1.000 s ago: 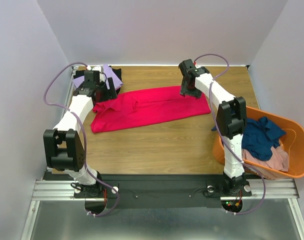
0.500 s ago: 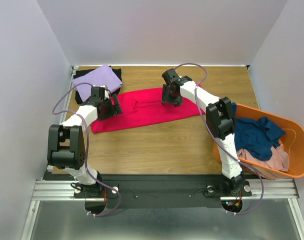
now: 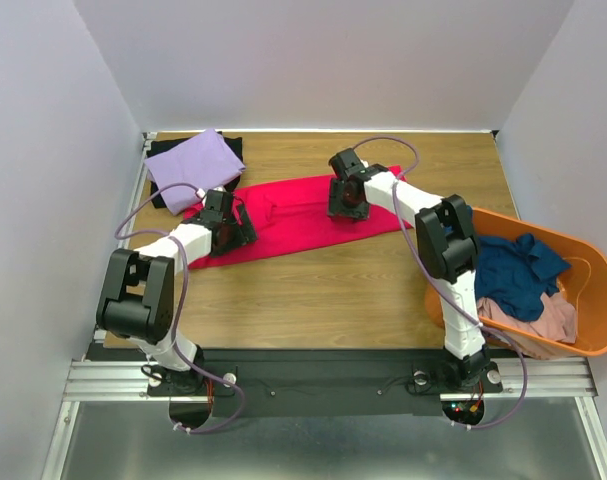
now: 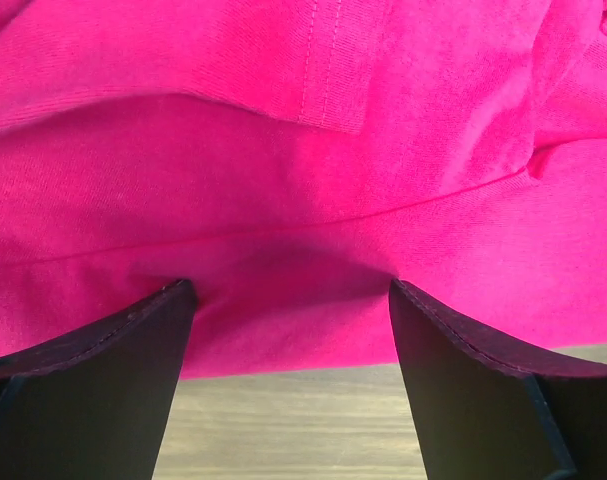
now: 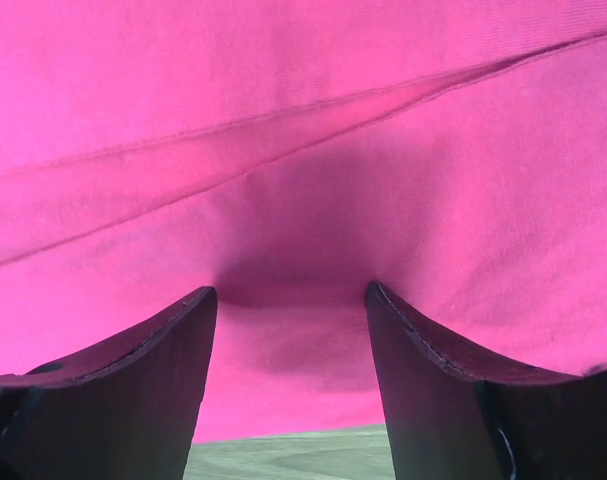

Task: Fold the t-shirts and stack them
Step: Fold the tshirt

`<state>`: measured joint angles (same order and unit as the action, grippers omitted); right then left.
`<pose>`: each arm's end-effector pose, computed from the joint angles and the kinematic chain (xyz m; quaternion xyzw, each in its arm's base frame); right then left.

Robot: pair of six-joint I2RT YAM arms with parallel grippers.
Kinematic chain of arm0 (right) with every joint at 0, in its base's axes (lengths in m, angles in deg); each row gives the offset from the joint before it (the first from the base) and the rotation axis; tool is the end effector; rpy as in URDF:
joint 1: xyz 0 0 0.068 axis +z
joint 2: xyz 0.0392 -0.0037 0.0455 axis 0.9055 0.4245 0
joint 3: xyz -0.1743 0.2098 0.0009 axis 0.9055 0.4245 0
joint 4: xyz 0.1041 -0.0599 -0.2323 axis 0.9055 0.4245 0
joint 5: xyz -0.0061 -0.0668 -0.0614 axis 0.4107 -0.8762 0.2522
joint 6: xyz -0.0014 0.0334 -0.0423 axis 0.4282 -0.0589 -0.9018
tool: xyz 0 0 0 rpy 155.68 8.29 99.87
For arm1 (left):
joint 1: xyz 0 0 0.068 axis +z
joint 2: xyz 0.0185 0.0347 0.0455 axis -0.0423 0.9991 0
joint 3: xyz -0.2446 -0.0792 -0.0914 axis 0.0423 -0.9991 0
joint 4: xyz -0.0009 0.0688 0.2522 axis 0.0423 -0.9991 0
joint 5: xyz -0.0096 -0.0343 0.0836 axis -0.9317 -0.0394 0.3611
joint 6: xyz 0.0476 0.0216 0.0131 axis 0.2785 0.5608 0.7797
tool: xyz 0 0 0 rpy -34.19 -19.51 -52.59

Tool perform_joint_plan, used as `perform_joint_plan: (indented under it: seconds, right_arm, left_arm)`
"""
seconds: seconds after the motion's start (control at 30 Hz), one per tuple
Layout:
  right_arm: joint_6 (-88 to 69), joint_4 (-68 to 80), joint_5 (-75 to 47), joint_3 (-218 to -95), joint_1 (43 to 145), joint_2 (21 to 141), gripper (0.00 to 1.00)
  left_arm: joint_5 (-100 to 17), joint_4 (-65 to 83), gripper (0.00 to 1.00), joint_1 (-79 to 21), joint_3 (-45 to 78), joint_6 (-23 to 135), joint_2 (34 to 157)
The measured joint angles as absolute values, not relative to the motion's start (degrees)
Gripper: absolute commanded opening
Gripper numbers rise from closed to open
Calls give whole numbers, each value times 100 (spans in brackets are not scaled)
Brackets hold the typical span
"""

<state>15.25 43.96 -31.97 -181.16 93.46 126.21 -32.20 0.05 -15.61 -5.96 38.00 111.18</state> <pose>0.4162 0.2193 0.1748 0.0451 0.9701 0.0316 0.2365 0.3124 -0.0724 0.1790 -0.1355 0.9245 -0.1214 0.3350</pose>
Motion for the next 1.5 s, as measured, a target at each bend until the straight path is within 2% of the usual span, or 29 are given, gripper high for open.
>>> perform_joint_plan:
  seconds: [0.4, 0.57, 0.73, 0.9, 1.07, 1.17, 1.37, 1.5]
  right_arm:
    - [1195, 4332, -3103, -17799, 8865, 12420, 68]
    - [968, 4350, -3155, -17799, 8767, 12416, 68]
    - [865, 4422, -3120, -17788, 8732, 12337, 68]
    - [813, 4501, -2915, -17563, 8708, 11846, 68]
    - [797, 4481, -2659, -17410, 8708, 11299, 68]
    - [802, 4461, -2506, -17264, 8708, 11148, 68]
    - [806, 4452, -2292, -16813, 8708, 11142, 68]
    - [810, 4439, -2202, -16728, 8708, 11142, 68]
  left_arm:
    - [-2890, -266, 91, -2886, -1591, 2322, 10008]
    - [-2906, -918, 92, -3389, -1715, 1863, 9538]
    - [-2661, -1888, 95, -3504, -1147, 1649, 8624]
    - [-1999, -2074, 94, -3485, -295, 1732, 8054]
    - [-1376, -2098, 89, -3428, -54, 2340, 8708]
    - [-1109, -1984, 86, -3419, 83, 2847, 9711]
    - [-781, -1877, 84, -3419, 295, 3758, 10312]
    - [-613, -1646, 79, -3419, 645, 4187, 10589]
